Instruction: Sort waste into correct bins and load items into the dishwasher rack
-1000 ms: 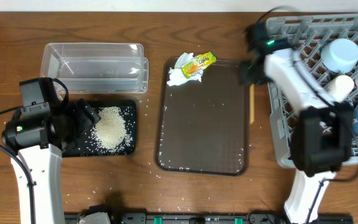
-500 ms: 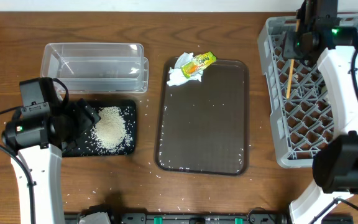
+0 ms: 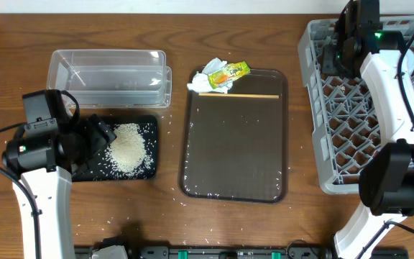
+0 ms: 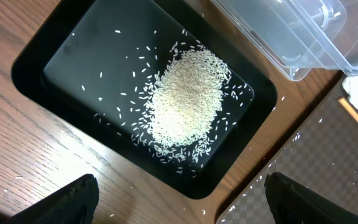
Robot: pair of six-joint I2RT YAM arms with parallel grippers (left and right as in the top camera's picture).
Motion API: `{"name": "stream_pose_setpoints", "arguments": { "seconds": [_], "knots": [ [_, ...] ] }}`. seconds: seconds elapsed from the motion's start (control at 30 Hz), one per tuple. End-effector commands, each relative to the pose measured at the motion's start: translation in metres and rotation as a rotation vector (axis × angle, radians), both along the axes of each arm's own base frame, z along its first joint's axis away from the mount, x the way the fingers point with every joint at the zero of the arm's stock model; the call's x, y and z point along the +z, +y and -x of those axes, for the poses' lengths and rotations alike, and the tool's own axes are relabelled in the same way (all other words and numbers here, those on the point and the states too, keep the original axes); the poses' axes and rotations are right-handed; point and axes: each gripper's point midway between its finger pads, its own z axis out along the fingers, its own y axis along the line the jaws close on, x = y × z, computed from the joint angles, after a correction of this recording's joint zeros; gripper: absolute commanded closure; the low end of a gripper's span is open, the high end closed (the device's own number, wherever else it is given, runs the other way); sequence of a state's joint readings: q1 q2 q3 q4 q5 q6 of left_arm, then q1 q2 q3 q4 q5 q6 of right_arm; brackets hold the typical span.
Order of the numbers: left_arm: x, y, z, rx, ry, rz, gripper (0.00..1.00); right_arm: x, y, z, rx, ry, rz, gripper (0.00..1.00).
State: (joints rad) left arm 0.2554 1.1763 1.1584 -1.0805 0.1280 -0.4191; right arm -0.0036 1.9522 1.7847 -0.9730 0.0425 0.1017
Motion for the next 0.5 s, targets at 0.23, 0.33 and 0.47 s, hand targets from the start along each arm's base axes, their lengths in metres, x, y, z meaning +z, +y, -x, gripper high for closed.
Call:
{"name": "stream_pose_setpoints", "arguments": {
  "seconds": [0.23, 0.33, 0.47],
  "knots": [
    [0.004, 0.002, -0.001, 0.005, -0.008, -0.004, 0.12, 0.0, 0.099, 0.007, 0.231, 0.016, -0.274, 0.54],
    [0.004, 0.002, -0.001, 0.005, -0.008, -0.004, 0.12, -0.01, 0.124, 0.011, 0.213, 0.049, -0.274, 0.51],
    [0.004, 0.002, -0.001, 0.005, -0.008, -0.004, 0.12, -0.036, 0.158, 0.025, -0.017, 0.16, -0.336, 0.62]
  ]
}}
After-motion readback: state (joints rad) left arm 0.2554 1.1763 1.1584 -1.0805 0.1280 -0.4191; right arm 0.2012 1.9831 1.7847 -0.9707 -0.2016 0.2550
